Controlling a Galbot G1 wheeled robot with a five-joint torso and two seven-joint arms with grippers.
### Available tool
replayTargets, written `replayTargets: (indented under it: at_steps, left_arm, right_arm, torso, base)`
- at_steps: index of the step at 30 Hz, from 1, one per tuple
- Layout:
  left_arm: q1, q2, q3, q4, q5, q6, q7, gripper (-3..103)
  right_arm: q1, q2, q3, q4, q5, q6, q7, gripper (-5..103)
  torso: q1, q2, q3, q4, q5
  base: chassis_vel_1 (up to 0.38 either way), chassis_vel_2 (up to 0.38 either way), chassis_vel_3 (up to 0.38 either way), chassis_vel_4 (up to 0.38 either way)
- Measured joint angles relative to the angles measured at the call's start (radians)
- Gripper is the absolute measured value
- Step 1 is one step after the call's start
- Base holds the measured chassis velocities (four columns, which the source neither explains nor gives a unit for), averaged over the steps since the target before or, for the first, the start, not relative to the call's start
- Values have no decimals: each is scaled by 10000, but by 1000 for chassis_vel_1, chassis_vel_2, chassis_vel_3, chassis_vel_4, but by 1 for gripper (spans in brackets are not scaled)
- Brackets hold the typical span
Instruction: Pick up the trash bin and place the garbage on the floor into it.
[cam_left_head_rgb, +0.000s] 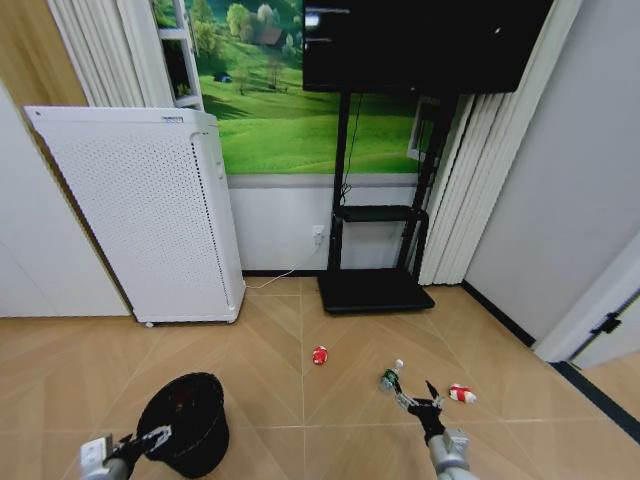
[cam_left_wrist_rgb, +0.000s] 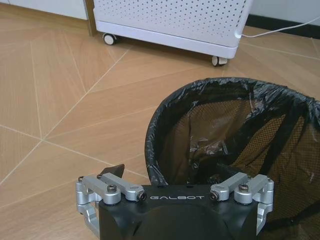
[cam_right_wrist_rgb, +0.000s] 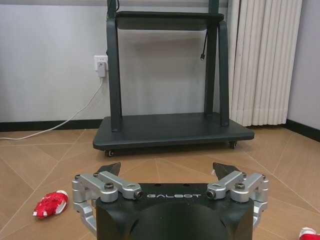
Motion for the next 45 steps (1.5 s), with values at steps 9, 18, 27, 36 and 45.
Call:
replayTargets:
  at_steps: [9, 18, 27, 36, 45]
  left_arm:
    - [-74, -50, -18, 248, 1, -46, -178, 88]
    - [-40, -45, -58, 260, -291, -44, -330, 48]
    - [-101, -20, 44, 149, -561, 35, -351, 11]
    - [-157, 74, 6, 68, -480, -462, -366, 6]
    - [-699, 259, 414, 107, 983, -4237, -195, 6]
  right_arm:
    - [82, 53, -9, 25, 8, -17, 9, 100]
    - [69, 76, -26, 66, -8, -33, 10, 100]
    - [25, 132, 1, 32, -47, 18, 18, 100]
    - [35, 203, -19, 42, -131, 22, 30, 100]
    - [33, 368, -89, 149, -250, 22, 44, 100]
  torso:
    - [-1, 6, 1, 0, 10]
    - [0, 7, 4, 2, 2]
    - [1, 6, 6, -1, -5]
    - [1, 6, 7, 0, -3]
    - [3, 6, 8, 2, -5]
  base:
    - [0, 0, 0, 0]
    - [0, 0, 0, 0]
    - [0, 0, 0, 0]
    - [0, 0, 0, 0]
    - [0, 0, 0, 0]
